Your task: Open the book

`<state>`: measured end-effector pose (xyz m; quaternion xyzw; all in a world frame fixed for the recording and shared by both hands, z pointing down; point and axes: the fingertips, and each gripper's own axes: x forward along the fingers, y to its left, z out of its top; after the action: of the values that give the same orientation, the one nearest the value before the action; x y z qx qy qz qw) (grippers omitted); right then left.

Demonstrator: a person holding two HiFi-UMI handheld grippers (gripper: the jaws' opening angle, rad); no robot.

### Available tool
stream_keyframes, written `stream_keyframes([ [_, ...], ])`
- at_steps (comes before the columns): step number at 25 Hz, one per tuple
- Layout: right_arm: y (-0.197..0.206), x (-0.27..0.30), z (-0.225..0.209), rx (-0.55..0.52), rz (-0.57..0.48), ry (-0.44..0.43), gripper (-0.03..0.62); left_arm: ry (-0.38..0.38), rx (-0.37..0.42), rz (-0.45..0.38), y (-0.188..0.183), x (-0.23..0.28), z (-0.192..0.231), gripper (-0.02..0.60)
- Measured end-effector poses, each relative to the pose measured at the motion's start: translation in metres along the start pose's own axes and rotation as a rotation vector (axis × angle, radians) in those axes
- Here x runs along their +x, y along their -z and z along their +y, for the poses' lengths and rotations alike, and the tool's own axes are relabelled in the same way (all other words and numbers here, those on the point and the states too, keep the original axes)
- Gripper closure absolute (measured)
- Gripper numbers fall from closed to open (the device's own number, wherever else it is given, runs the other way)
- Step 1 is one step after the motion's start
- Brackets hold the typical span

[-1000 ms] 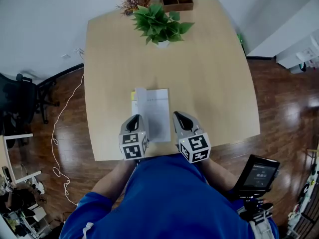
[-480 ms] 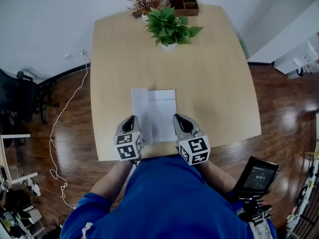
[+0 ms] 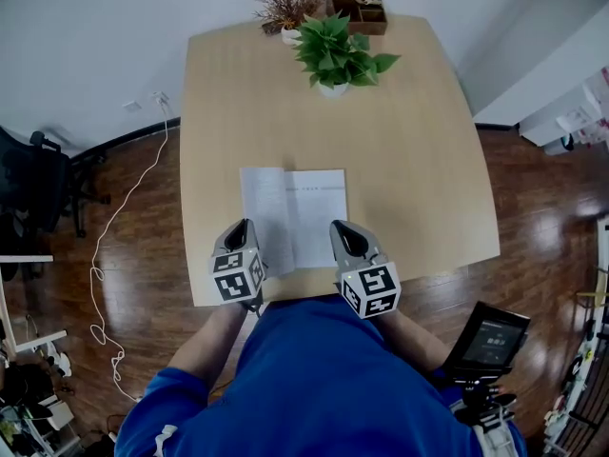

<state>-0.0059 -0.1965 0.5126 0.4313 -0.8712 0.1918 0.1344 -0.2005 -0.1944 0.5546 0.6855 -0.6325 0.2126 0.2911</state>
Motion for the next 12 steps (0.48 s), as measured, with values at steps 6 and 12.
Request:
stream_keyframes([
  [6, 0.002, 0.006, 0.021, -0.016, 0.007, 0.004, 0.591, -0.010, -0.009, 0.011, 0.007, -0.001, 0.031, 0.569],
  [12, 0.005, 0.014, 0.040, -0.035, 0.022, -0.001, 0.591, 0.015, -0.010, 0.023, 0.014, 0.003, 0.049, 0.569],
])
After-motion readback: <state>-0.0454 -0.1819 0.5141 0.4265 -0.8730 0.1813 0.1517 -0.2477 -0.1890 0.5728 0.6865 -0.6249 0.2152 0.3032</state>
